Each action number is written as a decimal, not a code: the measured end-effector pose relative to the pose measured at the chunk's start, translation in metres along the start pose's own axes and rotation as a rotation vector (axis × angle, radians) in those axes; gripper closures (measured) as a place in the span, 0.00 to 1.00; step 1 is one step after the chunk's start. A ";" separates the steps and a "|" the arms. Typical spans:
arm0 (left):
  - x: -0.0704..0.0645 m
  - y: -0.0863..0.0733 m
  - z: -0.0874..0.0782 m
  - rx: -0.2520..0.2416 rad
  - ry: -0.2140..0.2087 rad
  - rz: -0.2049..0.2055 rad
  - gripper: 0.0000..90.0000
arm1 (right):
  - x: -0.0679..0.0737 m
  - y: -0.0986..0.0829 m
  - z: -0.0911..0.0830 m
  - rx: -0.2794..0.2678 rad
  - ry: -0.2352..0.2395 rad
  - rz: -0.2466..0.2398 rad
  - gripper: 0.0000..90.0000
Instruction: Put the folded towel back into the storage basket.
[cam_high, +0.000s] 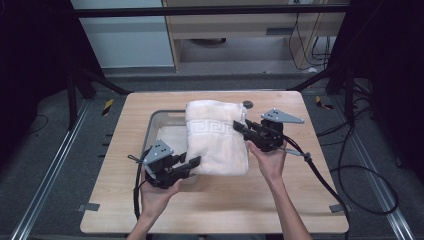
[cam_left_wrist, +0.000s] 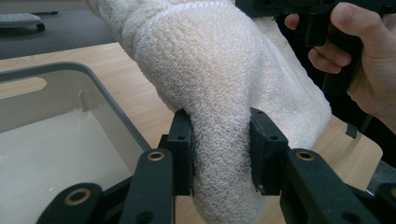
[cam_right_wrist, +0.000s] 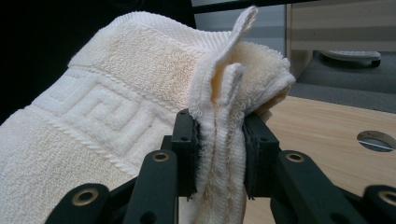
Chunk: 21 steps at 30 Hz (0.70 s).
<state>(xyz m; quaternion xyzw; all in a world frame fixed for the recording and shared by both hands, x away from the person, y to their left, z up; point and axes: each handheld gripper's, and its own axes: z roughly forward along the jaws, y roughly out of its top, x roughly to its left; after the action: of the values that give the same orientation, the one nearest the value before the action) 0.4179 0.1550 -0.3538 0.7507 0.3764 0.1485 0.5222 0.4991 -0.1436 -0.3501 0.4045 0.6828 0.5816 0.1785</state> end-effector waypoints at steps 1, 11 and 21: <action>0.001 0.000 -0.002 -0.001 0.004 -0.001 0.72 | 0.001 0.001 0.001 0.001 0.000 -0.002 0.78; 0.018 0.000 -0.015 -0.008 0.030 -0.021 0.72 | 0.015 0.008 0.020 0.000 0.015 -0.017 0.78; 0.034 -0.001 -0.023 -0.004 0.061 -0.045 0.72 | 0.028 0.012 0.038 -0.001 0.011 -0.029 0.78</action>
<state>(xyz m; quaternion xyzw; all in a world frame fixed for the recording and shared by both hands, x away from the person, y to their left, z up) 0.4262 0.1957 -0.3512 0.7361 0.4085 0.1604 0.5153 0.5133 -0.0979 -0.3426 0.3912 0.6892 0.5817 0.1835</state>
